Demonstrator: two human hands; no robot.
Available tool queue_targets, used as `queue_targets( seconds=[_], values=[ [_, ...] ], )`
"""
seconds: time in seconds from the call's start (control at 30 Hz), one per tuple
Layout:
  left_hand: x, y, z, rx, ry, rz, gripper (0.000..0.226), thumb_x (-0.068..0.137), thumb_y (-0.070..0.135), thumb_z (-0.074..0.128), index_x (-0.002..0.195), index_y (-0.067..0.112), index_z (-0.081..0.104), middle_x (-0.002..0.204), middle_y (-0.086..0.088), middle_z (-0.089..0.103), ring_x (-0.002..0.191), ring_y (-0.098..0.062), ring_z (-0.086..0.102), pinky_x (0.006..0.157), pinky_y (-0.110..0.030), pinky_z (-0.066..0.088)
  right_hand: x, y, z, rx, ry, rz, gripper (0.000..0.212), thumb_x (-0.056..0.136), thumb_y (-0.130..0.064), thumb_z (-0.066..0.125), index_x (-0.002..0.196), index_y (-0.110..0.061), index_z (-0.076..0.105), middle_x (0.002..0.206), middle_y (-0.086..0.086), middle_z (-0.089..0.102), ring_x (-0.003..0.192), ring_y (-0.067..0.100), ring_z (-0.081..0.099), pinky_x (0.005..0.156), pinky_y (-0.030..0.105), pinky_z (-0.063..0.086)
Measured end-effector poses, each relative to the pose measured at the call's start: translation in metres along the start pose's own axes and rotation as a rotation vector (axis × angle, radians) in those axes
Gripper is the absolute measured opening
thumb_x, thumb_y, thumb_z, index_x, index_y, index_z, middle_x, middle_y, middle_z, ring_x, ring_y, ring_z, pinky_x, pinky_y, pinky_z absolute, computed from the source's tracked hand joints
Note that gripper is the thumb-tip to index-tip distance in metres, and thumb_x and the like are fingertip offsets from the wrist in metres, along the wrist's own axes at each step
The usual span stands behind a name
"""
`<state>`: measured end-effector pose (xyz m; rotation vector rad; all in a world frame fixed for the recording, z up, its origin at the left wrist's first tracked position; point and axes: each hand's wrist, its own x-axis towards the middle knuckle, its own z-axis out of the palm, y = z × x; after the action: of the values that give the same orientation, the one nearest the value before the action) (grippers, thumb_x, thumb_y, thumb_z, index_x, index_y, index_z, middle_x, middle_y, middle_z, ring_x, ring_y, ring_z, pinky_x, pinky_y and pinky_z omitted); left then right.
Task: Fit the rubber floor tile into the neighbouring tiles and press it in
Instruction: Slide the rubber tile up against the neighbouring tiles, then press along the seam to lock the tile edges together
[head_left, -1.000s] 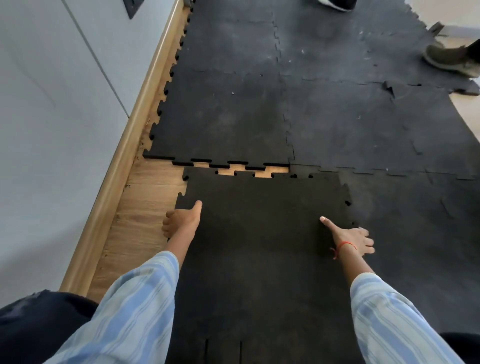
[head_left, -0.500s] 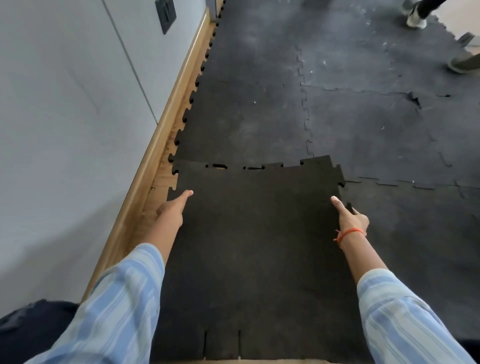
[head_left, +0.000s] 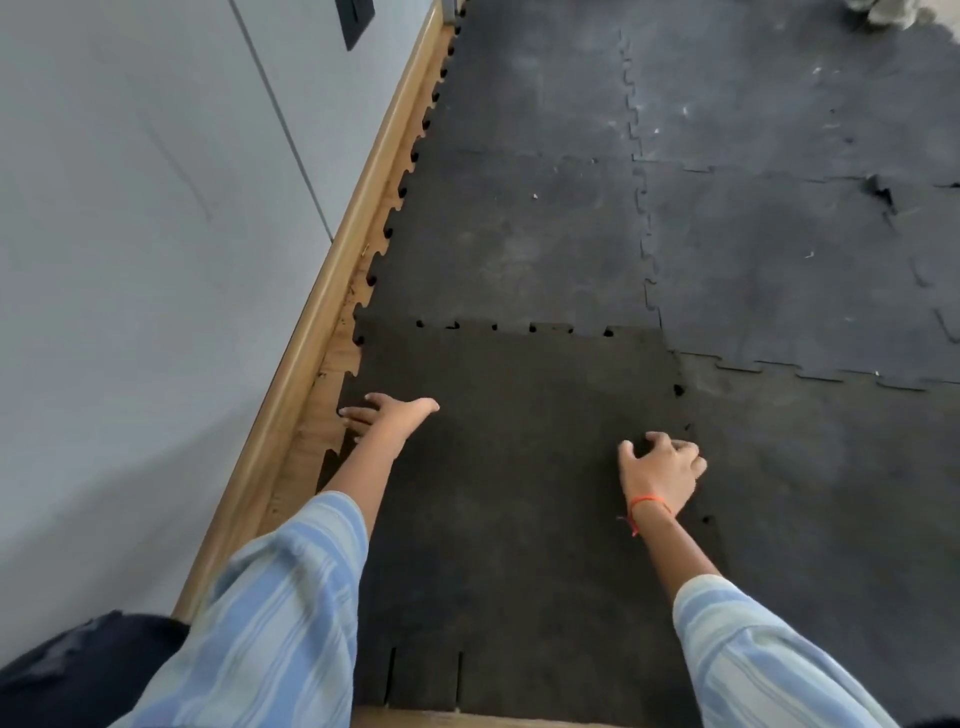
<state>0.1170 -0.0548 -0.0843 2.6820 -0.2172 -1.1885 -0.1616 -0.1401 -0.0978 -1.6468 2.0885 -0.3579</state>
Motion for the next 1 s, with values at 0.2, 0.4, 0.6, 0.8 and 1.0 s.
queue_targets(
  seconds=[0.2, 0.4, 0.6, 0.8, 1.0],
  values=[
    [0.025, 0.004, 0.011, 0.302, -0.008, 0.366, 0.128, 0.072, 0.077, 0.059, 0.151, 0.015, -0.021, 0.155, -0.016, -0.033, 0.145, -0.035, -0.025, 0.117, -0.054, -0.005, 0.033, -0.001, 0.009, -0.193, -0.047, -0.048, 0.115, 0.064, -0.075, 0.063, 0.147, -0.007, 0.022, 0.155, 0.023, 0.016, 0.144, 0.035, 0.009, 0.118, 0.050, 0.009],
    [0.033, 0.000, 0.013, 0.392, 0.066, 0.410, 0.136, 0.064, 0.084, 0.058, 0.151, 0.017, -0.023, 0.156, -0.015, -0.033, 0.145, -0.035, -0.023, 0.117, -0.054, -0.001, 0.045, -0.007, 0.000, -0.210, -0.029, 0.074, 0.116, 0.051, -0.081, 0.064, 0.127, 0.004, 0.045, 0.136, 0.024, 0.038, 0.124, 0.041, 0.035, 0.103, 0.048, 0.036],
    [0.042, 0.000, -0.003, 0.435, 0.038, 0.429, 0.137, 0.065, 0.080, 0.062, 0.151, 0.016, -0.022, 0.156, -0.012, -0.033, 0.146, -0.034, -0.022, 0.118, -0.055, 0.001, 0.037, -0.013, -0.002, -0.151, -0.044, 0.059, 0.099, 0.059, -0.075, 0.067, 0.119, 0.002, 0.052, 0.133, 0.023, 0.038, 0.119, 0.040, 0.036, 0.098, 0.045, 0.038],
    [0.048, 0.000, -0.010, 0.473, 0.026, 0.417, 0.137, 0.065, 0.077, 0.064, 0.151, 0.017, -0.023, 0.155, -0.011, -0.035, 0.145, -0.034, -0.023, 0.118, -0.057, 0.000, 0.023, -0.001, 0.005, -0.181, -0.061, 0.008, 0.104, 0.062, -0.072, 0.068, 0.132, 0.000, 0.043, 0.136, 0.023, 0.037, 0.121, 0.040, 0.036, 0.100, 0.044, 0.036],
    [0.066, 0.027, -0.027, 0.560, 0.048, 0.536, 0.140, 0.060, 0.078, 0.067, 0.152, 0.016, -0.020, 0.158, -0.006, -0.030, 0.147, -0.031, -0.018, 0.118, -0.058, 0.004, 0.040, -0.038, 0.025, -0.382, -0.092, -0.372, 0.120, 0.065, -0.066, 0.069, 0.146, 0.002, 0.014, 0.151, 0.023, 0.022, 0.142, 0.036, 0.017, 0.118, 0.043, 0.016]
  ],
)
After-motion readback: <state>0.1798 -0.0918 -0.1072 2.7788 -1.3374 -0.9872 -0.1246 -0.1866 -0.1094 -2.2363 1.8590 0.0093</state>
